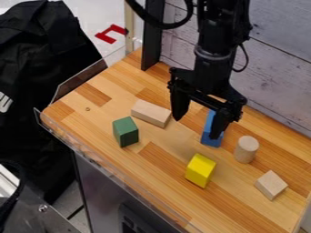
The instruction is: Picking the blue block puting it ontop of the pyramid
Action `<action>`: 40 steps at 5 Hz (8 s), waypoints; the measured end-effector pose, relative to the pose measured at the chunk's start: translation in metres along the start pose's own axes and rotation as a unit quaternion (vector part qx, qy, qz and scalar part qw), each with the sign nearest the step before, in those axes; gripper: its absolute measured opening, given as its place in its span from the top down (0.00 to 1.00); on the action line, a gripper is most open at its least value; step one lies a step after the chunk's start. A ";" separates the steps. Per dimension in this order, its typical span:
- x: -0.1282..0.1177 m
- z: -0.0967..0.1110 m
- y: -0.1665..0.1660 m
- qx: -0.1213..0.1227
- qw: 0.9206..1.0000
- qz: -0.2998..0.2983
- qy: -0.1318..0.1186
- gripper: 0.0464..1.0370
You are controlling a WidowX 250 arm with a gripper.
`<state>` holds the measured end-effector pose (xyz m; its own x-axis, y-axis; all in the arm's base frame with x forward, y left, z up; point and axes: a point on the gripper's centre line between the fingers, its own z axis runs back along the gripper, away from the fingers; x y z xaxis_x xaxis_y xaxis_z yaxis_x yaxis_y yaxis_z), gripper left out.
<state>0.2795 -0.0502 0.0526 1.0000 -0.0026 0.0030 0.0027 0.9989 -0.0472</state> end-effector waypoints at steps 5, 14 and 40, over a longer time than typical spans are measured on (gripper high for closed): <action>0.008 -0.022 -0.104 -0.037 0.992 -0.120 -0.009 0.04; 0.046 -0.062 -0.058 -0.017 0.998 -0.048 0.043 0.04; -0.024 0.023 -0.007 0.039 0.998 0.045 0.017 0.04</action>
<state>0.2558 -0.0564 0.0755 0.9958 0.0866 -0.0310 -0.0855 0.9958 0.0329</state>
